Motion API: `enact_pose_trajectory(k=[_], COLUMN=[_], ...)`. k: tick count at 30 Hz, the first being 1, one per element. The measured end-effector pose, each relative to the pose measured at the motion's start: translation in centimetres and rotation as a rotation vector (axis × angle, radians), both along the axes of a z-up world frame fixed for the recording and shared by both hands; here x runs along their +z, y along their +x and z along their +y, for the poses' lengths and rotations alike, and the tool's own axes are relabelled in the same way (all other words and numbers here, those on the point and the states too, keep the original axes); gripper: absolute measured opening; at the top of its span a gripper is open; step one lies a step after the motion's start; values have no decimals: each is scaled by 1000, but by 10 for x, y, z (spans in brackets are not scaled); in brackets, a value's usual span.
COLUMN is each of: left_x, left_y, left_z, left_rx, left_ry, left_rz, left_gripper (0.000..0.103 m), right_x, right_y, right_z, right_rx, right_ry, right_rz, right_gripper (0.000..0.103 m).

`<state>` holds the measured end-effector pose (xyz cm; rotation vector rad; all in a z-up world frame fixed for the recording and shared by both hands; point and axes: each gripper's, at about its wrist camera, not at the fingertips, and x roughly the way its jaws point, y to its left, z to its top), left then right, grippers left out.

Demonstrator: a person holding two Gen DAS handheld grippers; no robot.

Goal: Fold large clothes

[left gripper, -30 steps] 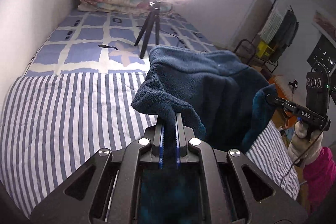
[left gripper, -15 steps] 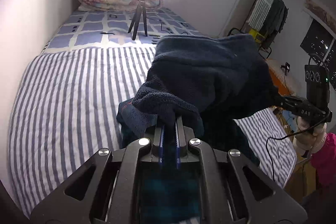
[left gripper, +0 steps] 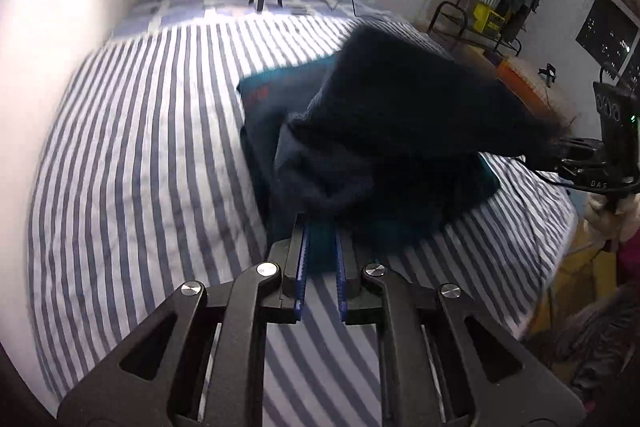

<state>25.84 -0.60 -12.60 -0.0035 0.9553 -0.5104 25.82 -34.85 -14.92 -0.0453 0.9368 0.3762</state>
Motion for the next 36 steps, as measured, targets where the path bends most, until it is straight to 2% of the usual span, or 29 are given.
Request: enact_pose_trajectory(k=[2,4,6,7,8,10,11,14,17,20,21,22,23,24,27,29,31,32,34,36], left_x=[6,14,20,22,22,21,17,-2,-28,-47,-50,-51,-51,-49,-30,-14,-8,-11,-35,-59], left_y=[-18,-29,-29,-23,-16,1,11,36,53,62,64,67,68,67,53,36,20,14,11,16], left_z=[13,26,41,51,59,68,71,74,65,53,48,42,36,32,22,22,21,23,17,12], left_rx=[-4,0,39,78,113,173,194,258,281,263,252,233,219,219,192,161,139,137,141,161], left_ry=[-42,-83,-139,-203,-248,-321,-364,-469,-494,-540,-541,-530,-506,-483,-449,-448,-396,-367,-260,-205], left_rz=[20,16,23,42,63,109,135,244,348,428,435,438,432,411,345,312,279,278,307,339], left_gripper=[14,22,50,54,54,54,54,56,56,56,48,36,12,11,8,8,8,8,8,8], right_x=[4,11,18,19,19,16,13,-3,-23,-41,-46,-50,-53,-56,-42,-24,-17,-18,-32,-53], right_y=[-13,-22,-24,-23,-21,-15,-10,11,27,38,42,46,50,51,42,26,13,9,8,11], right_z=[-15,-29,-44,-51,-56,-58,-57,-48,-40,-37,-35,-34,-33,-32,-31,-35,-43,-45,-46,-39], right_rx=[-23,-61,-108,-133,-157,-199,-210,-236,-261,-281,-284,-286,-283,-287,-268,-234,-222,-220,-237,-252], right_ry=[26,90,196,257,315,381,408,455,479,516,522,531,538,543,479,438,430,415,382,346], right_rz=[11,9,10,15,23,38,50,111,168,203,210,218,232,248,224,203,187,192,231,290], right_gripper=[29,31,35,42,50,60,62,62,65,64,64,51,30,23,15,12,11,11,10,9])
